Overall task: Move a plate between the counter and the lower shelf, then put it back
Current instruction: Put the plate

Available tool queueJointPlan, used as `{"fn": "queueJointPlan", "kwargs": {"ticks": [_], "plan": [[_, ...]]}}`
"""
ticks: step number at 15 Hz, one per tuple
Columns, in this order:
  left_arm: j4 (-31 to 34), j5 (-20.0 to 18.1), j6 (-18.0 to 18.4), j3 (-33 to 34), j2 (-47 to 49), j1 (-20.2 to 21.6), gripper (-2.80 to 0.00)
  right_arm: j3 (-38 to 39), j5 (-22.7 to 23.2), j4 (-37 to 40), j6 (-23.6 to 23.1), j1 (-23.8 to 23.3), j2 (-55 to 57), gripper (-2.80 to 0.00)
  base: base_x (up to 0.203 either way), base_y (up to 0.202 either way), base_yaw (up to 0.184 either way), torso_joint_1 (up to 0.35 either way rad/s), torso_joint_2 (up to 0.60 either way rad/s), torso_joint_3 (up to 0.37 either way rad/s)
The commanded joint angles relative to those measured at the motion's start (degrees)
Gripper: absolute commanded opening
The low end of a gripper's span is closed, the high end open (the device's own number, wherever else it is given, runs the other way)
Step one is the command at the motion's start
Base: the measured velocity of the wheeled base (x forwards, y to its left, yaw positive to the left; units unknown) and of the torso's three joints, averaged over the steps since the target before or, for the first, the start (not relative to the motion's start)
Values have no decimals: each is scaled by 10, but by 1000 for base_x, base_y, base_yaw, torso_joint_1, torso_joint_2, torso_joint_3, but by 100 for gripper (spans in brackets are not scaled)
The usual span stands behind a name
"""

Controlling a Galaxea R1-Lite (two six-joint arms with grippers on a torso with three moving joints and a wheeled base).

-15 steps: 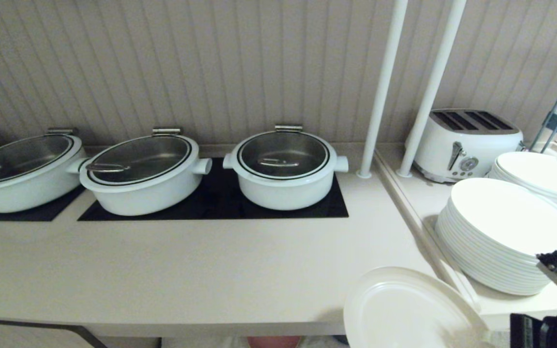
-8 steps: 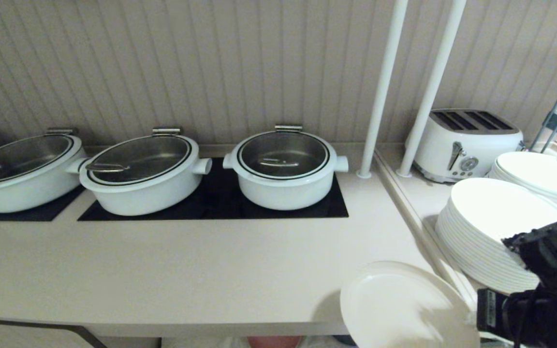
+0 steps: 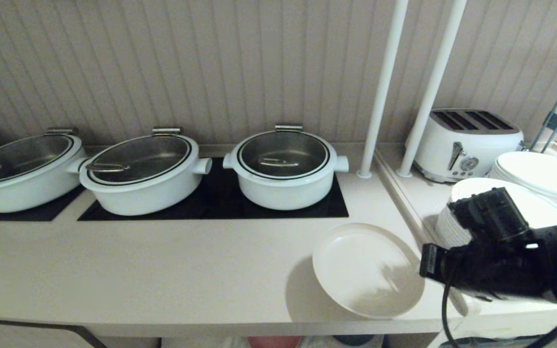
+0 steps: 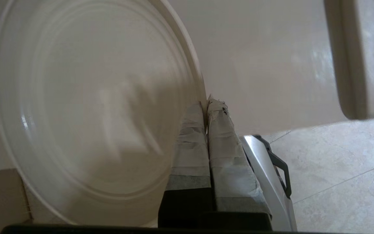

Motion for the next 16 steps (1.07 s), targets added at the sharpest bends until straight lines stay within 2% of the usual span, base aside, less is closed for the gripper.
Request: {"fn": "queueJointPlan", "kwargs": {"ticks": [1,8,13,16], "plan": [[0,0,0,0,0,0,-280,-28,1,-4,2,-1,54,-280,0,0,0,0,0,0],[0,0,0,0,0,0,-280,-104,3,-7,4,-34,140,-280,0,0,0,0,0,0],[0,0,0,0,0,0,-280,-106,4,-21,6,-45,167,-280,0,0,0,0,0,0],[0,0,0,0,0,0,-280,-106,28,-40,5,-46,175,-280,0,0,0,0,0,0]]}}
